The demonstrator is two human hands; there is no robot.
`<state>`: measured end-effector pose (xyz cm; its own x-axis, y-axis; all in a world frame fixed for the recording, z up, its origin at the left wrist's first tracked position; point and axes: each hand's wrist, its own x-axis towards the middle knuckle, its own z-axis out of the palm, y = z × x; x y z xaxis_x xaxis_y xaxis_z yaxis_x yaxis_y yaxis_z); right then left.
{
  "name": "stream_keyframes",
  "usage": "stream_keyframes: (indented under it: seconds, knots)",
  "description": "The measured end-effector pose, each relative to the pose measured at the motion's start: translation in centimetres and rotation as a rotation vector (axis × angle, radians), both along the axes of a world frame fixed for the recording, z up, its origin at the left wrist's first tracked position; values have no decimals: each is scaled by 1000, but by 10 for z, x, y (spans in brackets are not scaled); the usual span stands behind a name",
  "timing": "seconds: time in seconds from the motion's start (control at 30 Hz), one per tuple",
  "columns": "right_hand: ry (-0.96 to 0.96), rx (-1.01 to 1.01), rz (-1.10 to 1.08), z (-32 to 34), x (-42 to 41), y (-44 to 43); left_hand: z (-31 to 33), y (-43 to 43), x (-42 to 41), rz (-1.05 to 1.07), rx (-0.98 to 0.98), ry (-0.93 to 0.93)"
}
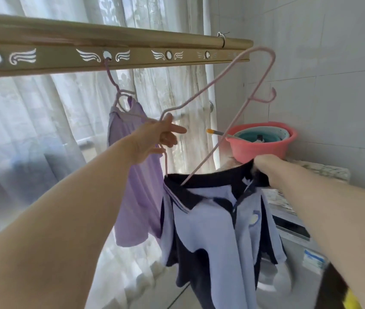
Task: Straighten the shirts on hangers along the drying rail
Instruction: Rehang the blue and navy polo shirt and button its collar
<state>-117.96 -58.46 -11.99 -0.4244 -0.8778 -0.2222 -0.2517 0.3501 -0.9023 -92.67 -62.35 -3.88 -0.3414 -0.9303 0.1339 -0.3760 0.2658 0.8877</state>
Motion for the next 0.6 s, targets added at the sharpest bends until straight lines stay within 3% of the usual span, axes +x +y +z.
stream_keyframes:
  seconds: [0.2,0.47,0.6]
  knots:
    - [5,157,199,-7,10,7,-24,2,-32,-207,289,-91]
    - [-17,-49,-148,-38,-37,26,-61,-2,-62,-151,635,178]
    - [43,-57,-142,-47,-54,40,-67,2,-95,-87,598,272]
